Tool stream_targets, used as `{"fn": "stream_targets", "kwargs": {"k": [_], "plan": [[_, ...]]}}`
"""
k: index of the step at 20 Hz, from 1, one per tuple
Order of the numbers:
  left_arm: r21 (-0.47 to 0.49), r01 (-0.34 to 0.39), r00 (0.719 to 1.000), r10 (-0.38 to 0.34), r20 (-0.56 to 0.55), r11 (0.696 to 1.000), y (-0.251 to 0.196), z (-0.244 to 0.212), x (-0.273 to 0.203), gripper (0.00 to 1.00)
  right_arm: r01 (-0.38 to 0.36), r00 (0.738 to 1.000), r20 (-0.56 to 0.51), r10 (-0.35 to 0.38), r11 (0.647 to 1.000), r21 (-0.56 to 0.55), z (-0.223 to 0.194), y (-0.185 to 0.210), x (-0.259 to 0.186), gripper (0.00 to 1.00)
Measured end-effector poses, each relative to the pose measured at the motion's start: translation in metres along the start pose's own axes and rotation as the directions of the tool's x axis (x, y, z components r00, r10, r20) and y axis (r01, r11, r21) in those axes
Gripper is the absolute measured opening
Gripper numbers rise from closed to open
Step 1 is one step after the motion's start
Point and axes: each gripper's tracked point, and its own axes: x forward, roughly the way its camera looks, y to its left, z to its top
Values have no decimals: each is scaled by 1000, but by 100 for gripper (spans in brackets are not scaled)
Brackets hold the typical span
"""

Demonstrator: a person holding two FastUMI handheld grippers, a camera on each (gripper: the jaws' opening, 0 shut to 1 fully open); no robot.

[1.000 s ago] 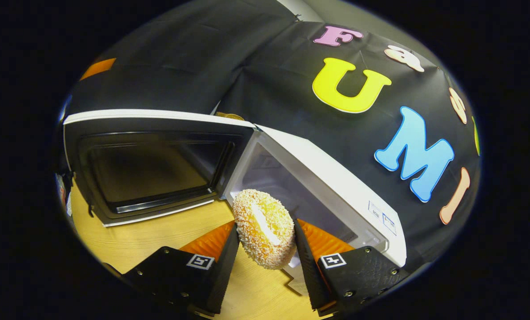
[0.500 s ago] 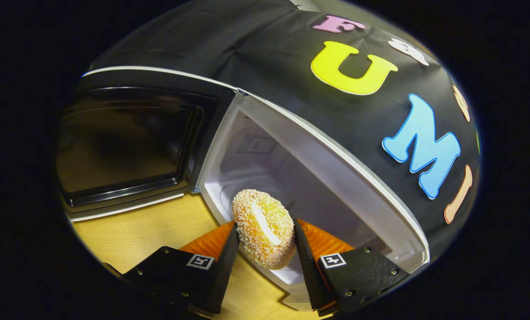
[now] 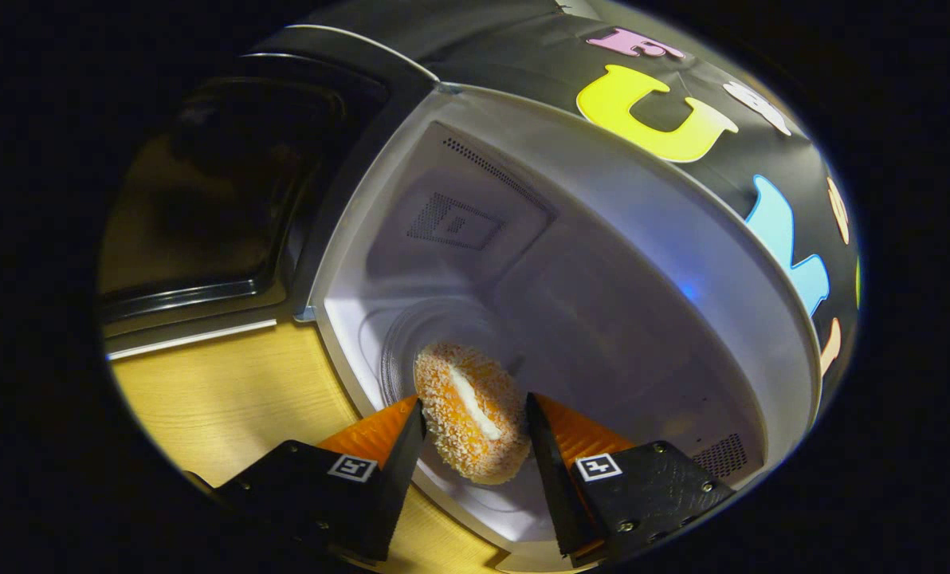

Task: Open the microwave oven with the left hand, put the food in, and close the microwave oven.

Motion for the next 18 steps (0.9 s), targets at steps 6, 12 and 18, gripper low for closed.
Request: {"fn": "stream_targets", "kwargs": {"k": [6,12,18], "plan": [[20,16,1000,-16,10,1000,-9,2,8,94,2,999,36,-2,1000,-12,8,-2,-16,80],[24,50,999,-50,3,998,-21,-12,11,96,26,995,89,-38,991,131,18,-13,-67,80],[59,91,996,-92,3,994,-35,-28,8,96,51,981,170,-95,968,245,34,-41,-135,80]]}}
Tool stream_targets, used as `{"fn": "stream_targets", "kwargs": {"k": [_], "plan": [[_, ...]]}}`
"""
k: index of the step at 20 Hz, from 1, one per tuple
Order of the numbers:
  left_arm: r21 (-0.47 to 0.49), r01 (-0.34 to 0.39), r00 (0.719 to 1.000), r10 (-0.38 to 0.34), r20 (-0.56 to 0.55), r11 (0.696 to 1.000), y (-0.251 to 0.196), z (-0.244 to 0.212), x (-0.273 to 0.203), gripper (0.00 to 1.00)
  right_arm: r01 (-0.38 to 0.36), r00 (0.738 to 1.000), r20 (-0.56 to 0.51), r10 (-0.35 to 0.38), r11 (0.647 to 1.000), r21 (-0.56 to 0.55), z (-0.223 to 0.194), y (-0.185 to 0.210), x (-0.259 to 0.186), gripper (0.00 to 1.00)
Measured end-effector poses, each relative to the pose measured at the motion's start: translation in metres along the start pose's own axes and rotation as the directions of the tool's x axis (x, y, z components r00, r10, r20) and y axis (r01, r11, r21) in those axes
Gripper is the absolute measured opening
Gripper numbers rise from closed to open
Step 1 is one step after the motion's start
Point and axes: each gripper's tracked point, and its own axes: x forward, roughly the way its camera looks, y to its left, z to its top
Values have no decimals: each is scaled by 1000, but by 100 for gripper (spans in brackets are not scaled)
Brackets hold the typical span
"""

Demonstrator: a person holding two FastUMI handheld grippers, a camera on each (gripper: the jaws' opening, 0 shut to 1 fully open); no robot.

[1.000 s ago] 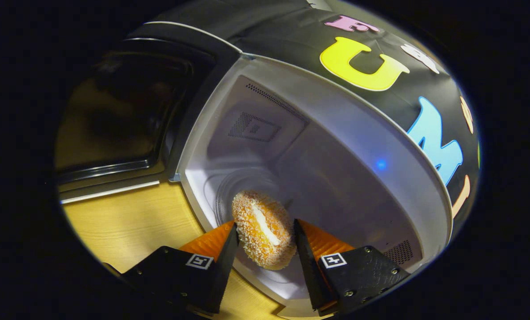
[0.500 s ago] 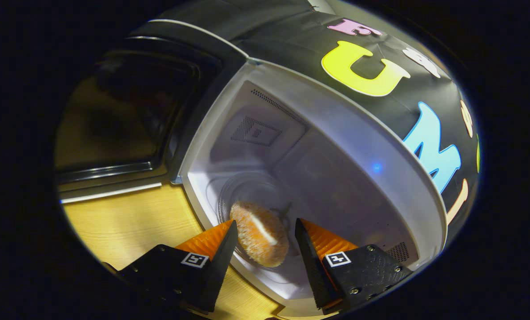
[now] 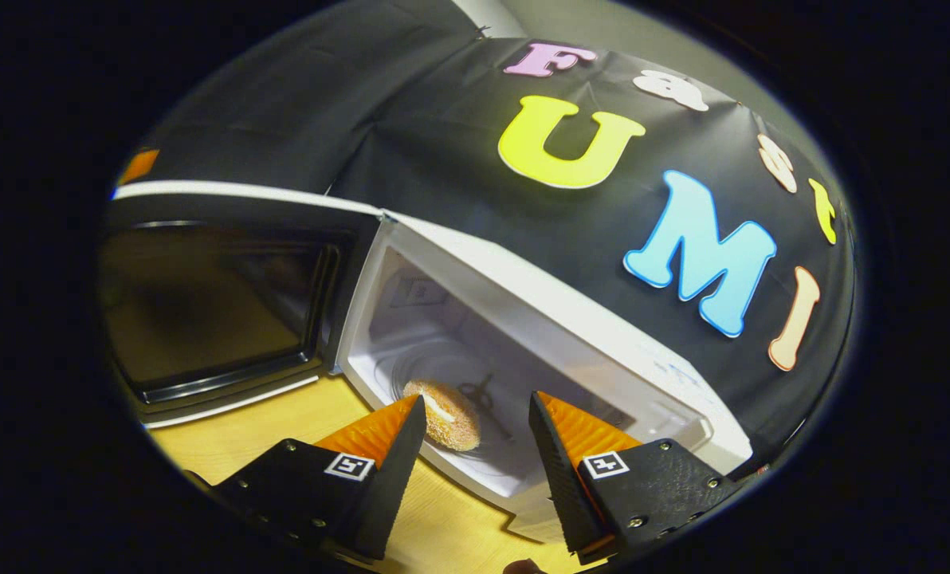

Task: Open the microwave oven with the left hand, put the food in, and close the microwave oven.

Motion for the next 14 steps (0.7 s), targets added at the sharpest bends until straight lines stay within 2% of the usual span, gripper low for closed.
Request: {"fn": "stream_targets", "kwargs": {"k": [3,4,7,11,12,14], "plan": [[0,8,1000,-8,-25,1000,-5,-19,1,96,25,998,53,-29,998,64,20,-16,-33,80],[-12,15,999,-15,-28,1000,-9,-22,0,93,36,996,77,-43,995,88,26,-22,-45,80],[-22,43,998,-45,-50,999,-24,-37,-1,95,77,989,116,-91,990,115,34,-37,-78,80],[-40,110,991,-113,-75,993,-50,-46,-9,64,109,985,117,-125,984,139,27,-47,-108,80],[-41,128,988,-131,-82,991,-58,-48,-11,51,113,986,106,-129,984,140,22,-48,-111,80],[-29,161,983,-163,-86,987,-75,-49,-15,37,117,987,88,-131,982,152,13,-49,-120,80]]}}
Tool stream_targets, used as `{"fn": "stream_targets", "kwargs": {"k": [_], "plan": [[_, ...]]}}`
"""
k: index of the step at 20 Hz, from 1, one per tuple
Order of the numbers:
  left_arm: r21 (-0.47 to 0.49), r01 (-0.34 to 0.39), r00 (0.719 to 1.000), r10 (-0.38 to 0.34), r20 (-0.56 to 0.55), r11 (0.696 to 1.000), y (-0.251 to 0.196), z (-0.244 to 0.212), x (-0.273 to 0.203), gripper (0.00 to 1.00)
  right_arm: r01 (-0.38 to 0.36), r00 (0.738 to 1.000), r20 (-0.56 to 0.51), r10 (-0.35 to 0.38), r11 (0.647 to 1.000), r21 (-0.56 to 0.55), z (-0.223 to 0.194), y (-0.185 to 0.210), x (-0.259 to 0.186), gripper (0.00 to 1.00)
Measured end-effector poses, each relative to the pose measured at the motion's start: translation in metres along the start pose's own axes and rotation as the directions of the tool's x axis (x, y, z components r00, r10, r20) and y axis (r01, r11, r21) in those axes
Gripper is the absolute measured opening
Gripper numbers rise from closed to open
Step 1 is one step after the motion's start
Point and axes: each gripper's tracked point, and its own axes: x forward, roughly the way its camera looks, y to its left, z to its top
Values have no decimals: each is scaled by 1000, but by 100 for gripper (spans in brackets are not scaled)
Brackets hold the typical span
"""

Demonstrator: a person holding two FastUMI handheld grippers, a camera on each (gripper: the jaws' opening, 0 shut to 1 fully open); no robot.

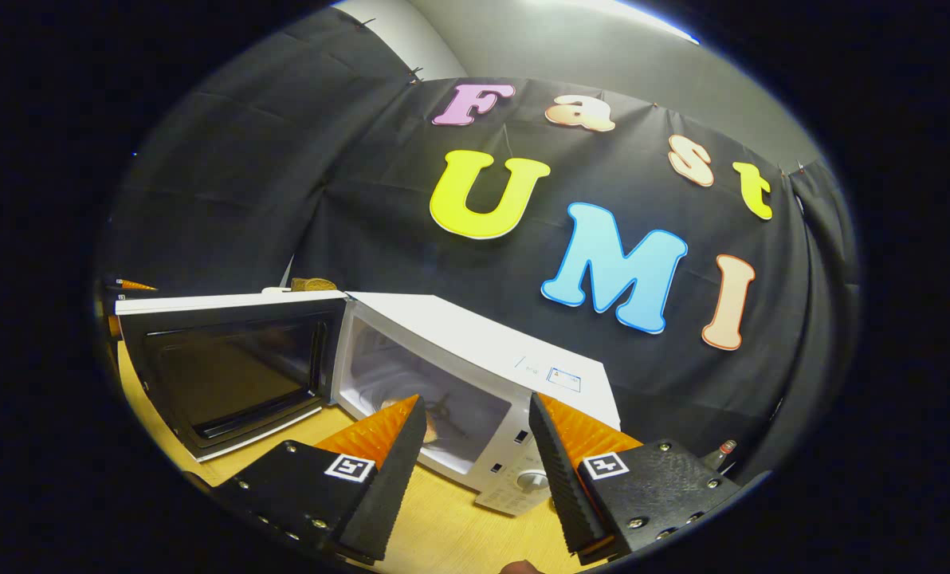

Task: Open the microwave oven with the left hand, put the food in, and close the microwave oven.

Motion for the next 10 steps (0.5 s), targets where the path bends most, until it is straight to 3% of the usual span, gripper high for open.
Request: {"fn": "stream_targets", "kwargs": {"k": [4,8,9,10], "plan": [[13,59,998,-59,-2,998,-33,4,-5,6,34,999,2,-34,999,5,-3,-11,-20,80],[0,136,991,-136,-7,991,-67,10,-7,5,64,998,4,-64,998,26,-3,-23,-38,80],[3,155,988,-155,-9,988,-75,10,-8,12,73,997,5,-73,997,31,-2,-26,-42,80],[4,173,985,-173,-12,985,-84,10,-8,5,79,997,8,-80,996,37,0,-29,-46,80]]}}
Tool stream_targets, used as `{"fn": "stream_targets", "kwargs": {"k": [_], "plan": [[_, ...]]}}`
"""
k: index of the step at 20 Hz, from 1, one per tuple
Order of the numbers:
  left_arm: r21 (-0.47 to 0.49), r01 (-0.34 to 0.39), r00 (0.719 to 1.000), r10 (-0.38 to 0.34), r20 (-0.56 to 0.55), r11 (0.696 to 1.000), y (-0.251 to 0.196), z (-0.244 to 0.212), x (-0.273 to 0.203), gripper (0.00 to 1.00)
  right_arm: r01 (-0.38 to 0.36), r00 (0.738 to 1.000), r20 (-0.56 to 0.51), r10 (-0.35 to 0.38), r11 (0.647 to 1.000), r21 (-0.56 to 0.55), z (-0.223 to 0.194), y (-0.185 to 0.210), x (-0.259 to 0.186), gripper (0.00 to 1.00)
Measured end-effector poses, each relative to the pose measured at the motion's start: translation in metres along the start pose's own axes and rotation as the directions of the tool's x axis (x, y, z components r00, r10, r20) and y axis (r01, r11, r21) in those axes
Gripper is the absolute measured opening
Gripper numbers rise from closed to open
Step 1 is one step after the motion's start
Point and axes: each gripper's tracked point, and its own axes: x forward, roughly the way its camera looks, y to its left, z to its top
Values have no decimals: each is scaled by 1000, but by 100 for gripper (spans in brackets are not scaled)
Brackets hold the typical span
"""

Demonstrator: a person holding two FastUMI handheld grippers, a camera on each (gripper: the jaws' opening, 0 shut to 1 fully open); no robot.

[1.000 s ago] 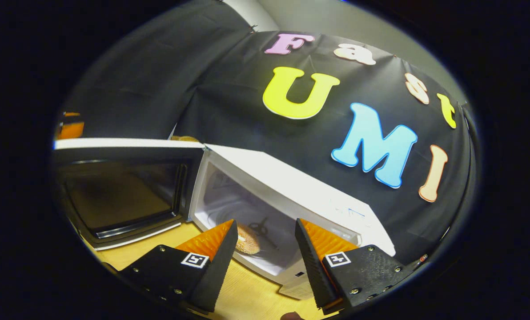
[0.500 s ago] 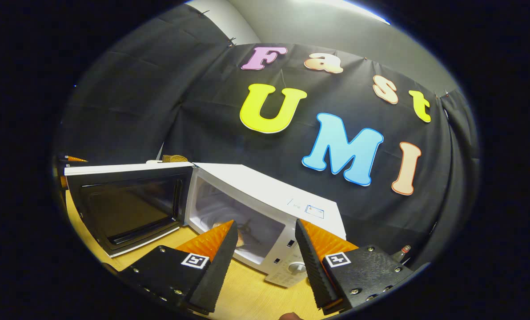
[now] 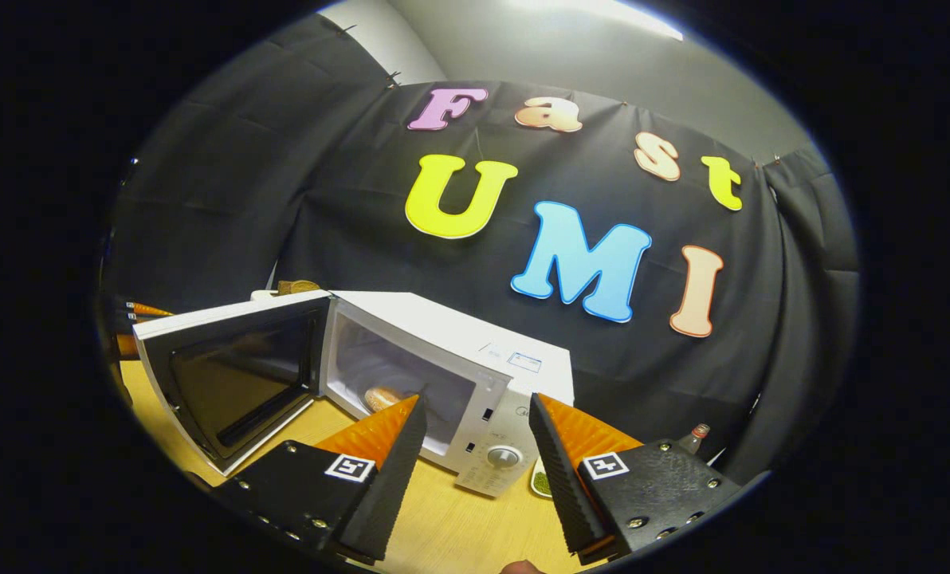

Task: Open the microwave oven with the left hand, put the food in, and close the microwave oven.

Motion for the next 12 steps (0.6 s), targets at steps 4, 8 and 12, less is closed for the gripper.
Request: {"fn": "stream_targets", "kwargs": {"k": [4,8,12], "plan": [[9,79,997,-79,-10,997,-35,5,7,12,32,999,1,-32,999,13,0,-13,-13,80],[24,163,987,-163,1,986,-72,20,17,12,71,997,-17,-70,997,35,-6,-28,-26,80],[30,237,971,-238,3,971,-108,28,29,12,118,993,-29,-117,993,29,-16,-46,-37,80]]}}
